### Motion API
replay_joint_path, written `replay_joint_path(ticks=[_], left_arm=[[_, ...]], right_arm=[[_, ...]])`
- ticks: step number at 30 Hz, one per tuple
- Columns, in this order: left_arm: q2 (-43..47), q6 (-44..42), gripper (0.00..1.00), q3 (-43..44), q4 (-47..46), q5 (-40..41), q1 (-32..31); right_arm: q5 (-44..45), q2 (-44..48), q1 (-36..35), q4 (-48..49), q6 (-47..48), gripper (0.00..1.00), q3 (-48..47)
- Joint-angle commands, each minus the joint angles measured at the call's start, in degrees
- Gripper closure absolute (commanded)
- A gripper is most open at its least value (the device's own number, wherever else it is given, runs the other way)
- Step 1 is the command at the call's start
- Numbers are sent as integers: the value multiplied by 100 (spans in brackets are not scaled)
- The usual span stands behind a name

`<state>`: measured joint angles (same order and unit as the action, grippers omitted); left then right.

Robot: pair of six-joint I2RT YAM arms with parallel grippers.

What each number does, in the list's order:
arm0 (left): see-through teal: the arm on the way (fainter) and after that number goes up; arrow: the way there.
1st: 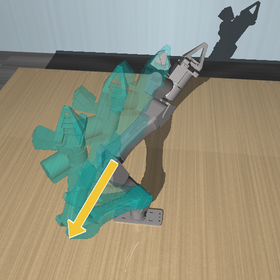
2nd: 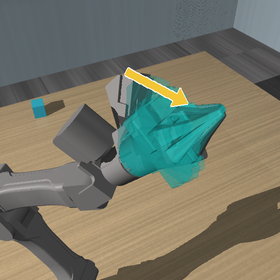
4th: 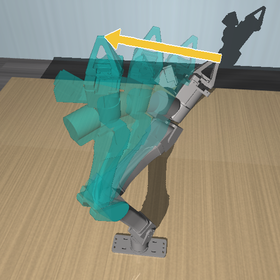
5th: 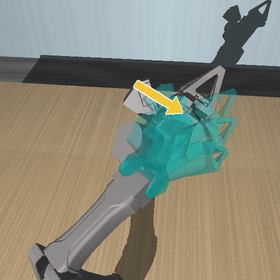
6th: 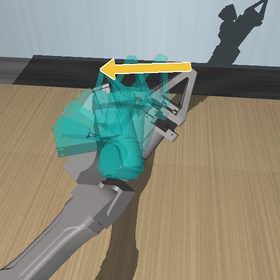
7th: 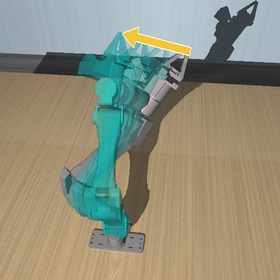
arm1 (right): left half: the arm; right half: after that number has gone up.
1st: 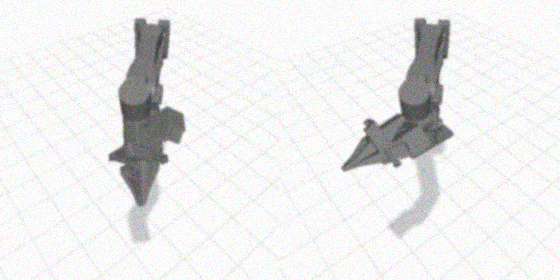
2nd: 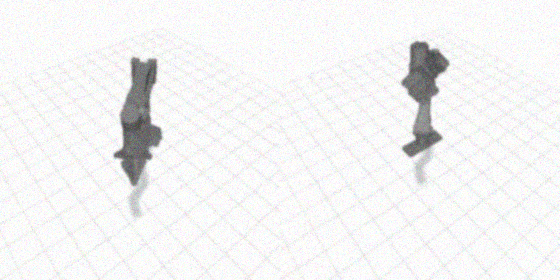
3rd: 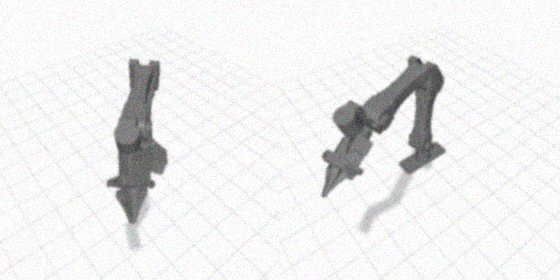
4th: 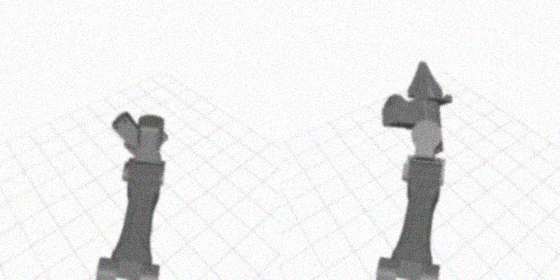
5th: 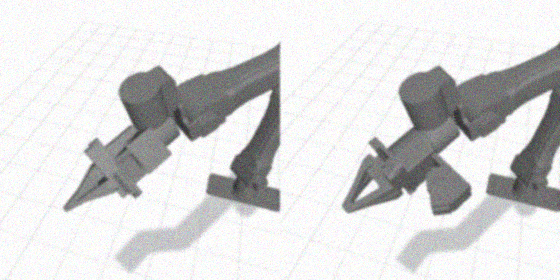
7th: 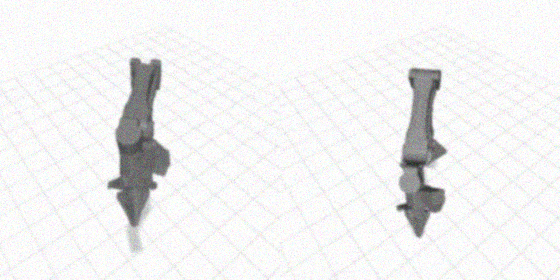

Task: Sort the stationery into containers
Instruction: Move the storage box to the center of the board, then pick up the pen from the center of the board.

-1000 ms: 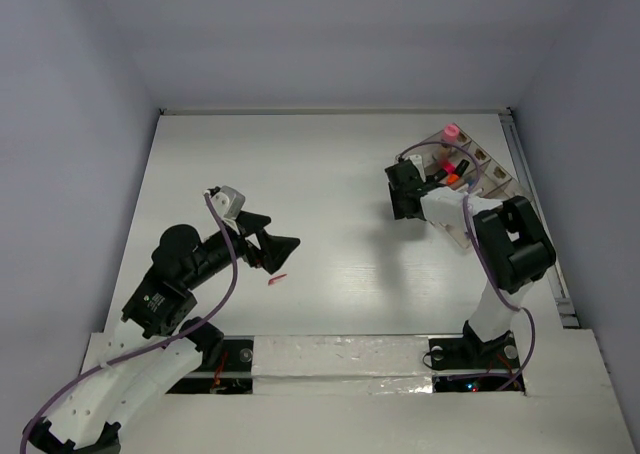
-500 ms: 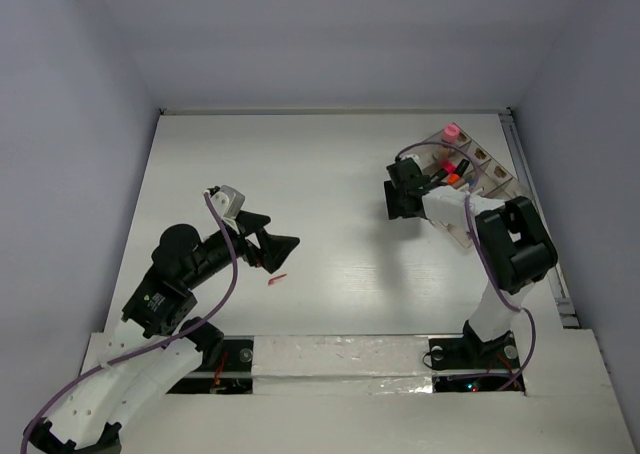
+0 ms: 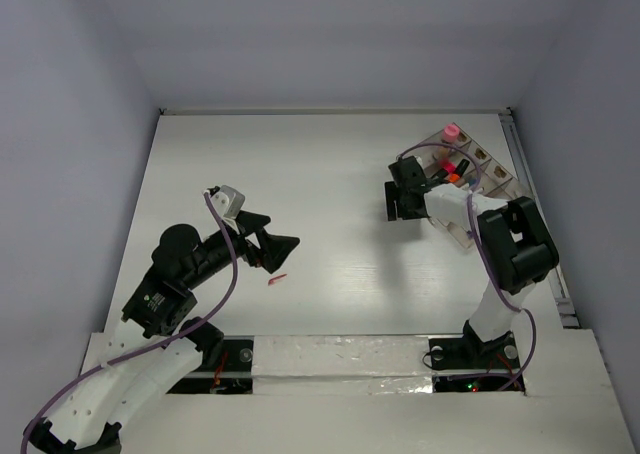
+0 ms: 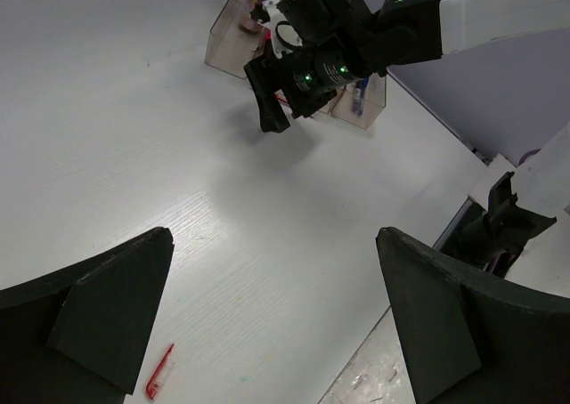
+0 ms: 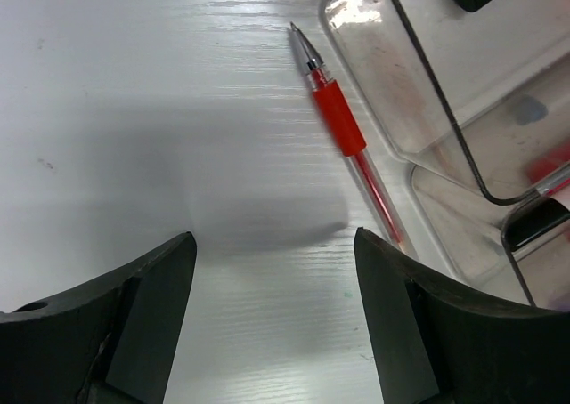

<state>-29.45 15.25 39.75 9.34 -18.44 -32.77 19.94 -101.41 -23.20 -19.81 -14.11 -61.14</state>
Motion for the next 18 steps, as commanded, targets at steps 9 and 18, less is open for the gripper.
replay_joint_path(ticks=[9,18], left_arm=[[-43,-74,3,59,-196,-72,86],[-34,-83,3,59,-196,-55,87]], right_arm=[[440,-248,307,-137,251,13,68],[-980,-371,703,-251,417,7,-3]])
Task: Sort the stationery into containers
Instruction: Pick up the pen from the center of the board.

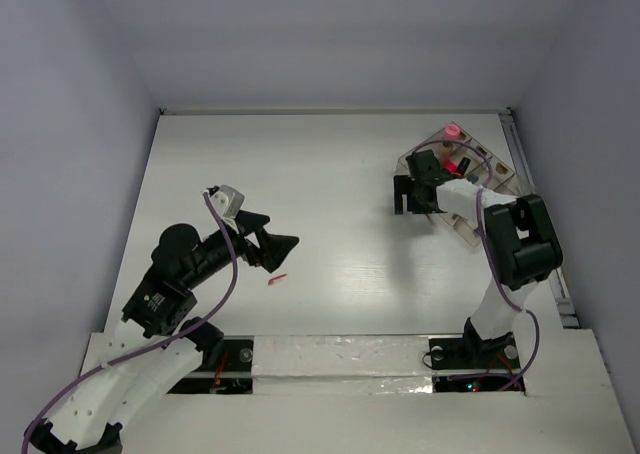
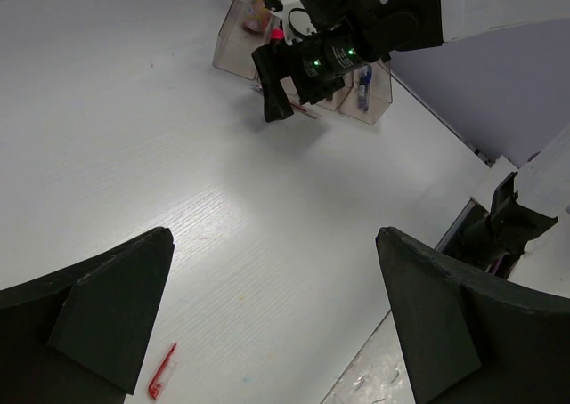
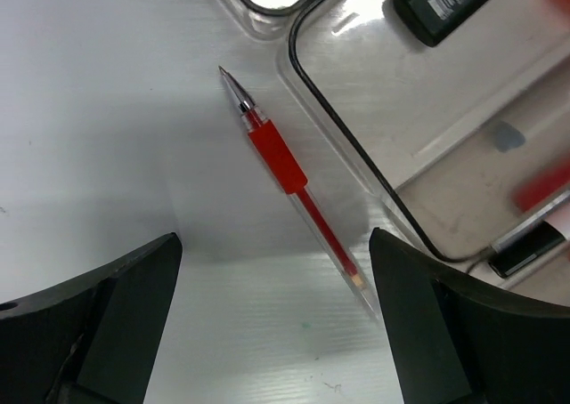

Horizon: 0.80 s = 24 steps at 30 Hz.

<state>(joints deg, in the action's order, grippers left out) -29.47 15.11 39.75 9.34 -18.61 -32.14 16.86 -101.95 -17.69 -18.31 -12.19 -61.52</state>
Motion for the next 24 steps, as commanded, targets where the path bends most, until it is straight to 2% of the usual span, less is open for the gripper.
replay_joint_path(ticks=[1,4,5,10,11,12,16,19,21,22,23,24], left_arm=[[-41,-70,3,59,-196,-37,24],[-58,-79,3,68,-196,-37,24],[-58,-79,4,68,-187,-37,24],[-67,-87,4,77,-205,-37,24],[-67,-79,4,77,-196,-37,24],[-76,-87,4,77,-205,-37,24],[-102,-88,4,77,-222,-46,24],[-129,-79,4,77,-214,-64,24],[-164,-88,5,68,-196,-20,24],[-173,-88,5,68,-196,-11,76],[-199,-79,5,68,-205,-11,76],[-225,-87,5,68,-214,-20,76]], right_arm=[[-797,-325,152,-419,260,8,17],[-1403,-308,152,-595,296,12,-62],[-1544,-316,152,-717,304,16,-132],[-1975,-264,152,-832,278,24,-185],[-2046,-246,152,-806,269,36,-177],[-2108,-220,152,-806,243,40,-150],[-1933,-106,21,-701,59,47,-115],[-1486,-219,20,-692,-90,46,-246],[-1203,-457,20,-657,-196,60,-379],[-1203,-518,20,-639,-205,60,-379],[-1220,-580,-49,-631,-214,82,-431],[-1247,-685,-102,-630,-214,90,-457]])
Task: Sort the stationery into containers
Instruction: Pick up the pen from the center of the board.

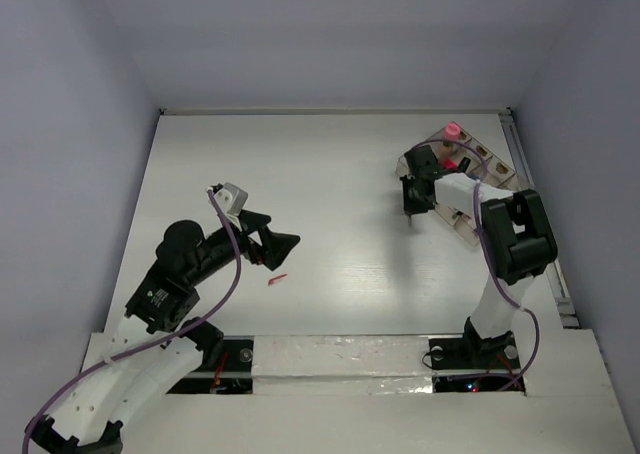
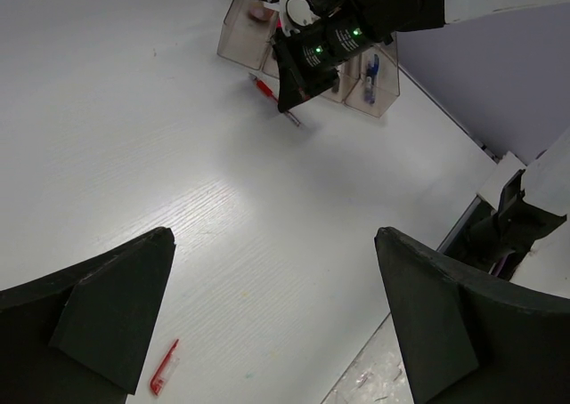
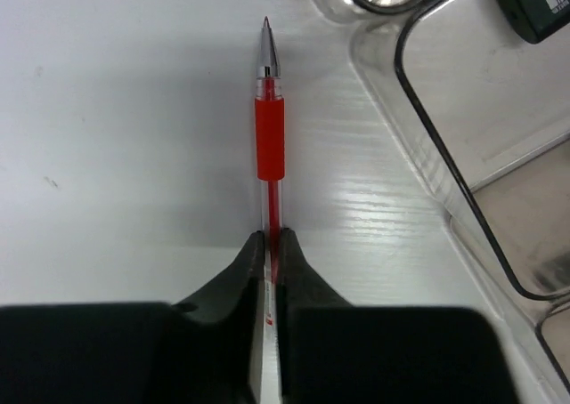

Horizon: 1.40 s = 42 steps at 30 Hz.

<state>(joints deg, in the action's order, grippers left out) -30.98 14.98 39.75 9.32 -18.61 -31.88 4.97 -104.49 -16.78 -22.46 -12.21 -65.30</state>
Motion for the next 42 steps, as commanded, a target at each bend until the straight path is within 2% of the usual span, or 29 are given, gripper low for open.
replay_joint_path(ticks=[1,5,7,12,14,19,21,34,40,42], left_arm=[[-127,-66,6,77,-220,-81,50],[-355,22,9,77,-360,-396,50],[-496,127,9,68,-484,-572,50],[-698,575,18,-11,-879,-793,50],[-742,1049,24,-195,-1245,-714,50],[-672,2095,40,-652,-2161,-144,50],[-698,2533,42,-924,-2660,-20,50],[-1841,3019,41,-1470,-4421,200,-125],[-1789,2932,50,-1566,-4536,586,-239],[-1788,2888,58,-1584,-4544,674,-240]], right_arm=[[-40,-458,-255,-206,-212,98,-88],[-453,-30,-686,327,-299,100,183],[-1006,583,-1045,688,-457,100,464],[-1962,1641,-1609,2322,-1142,100,1035],[-2166,2028,-1864,3137,-1363,100,1361],[-2491,2520,-2128,4011,-1617,100,1871],[-2545,2765,-2198,4328,-1688,100,2090],[-3143,2899,-2699,5287,-2014,100,2276],[-3230,2820,-2831,5735,-2172,100,2373],[-3292,2750,-2884,5788,-2189,100,2320]])
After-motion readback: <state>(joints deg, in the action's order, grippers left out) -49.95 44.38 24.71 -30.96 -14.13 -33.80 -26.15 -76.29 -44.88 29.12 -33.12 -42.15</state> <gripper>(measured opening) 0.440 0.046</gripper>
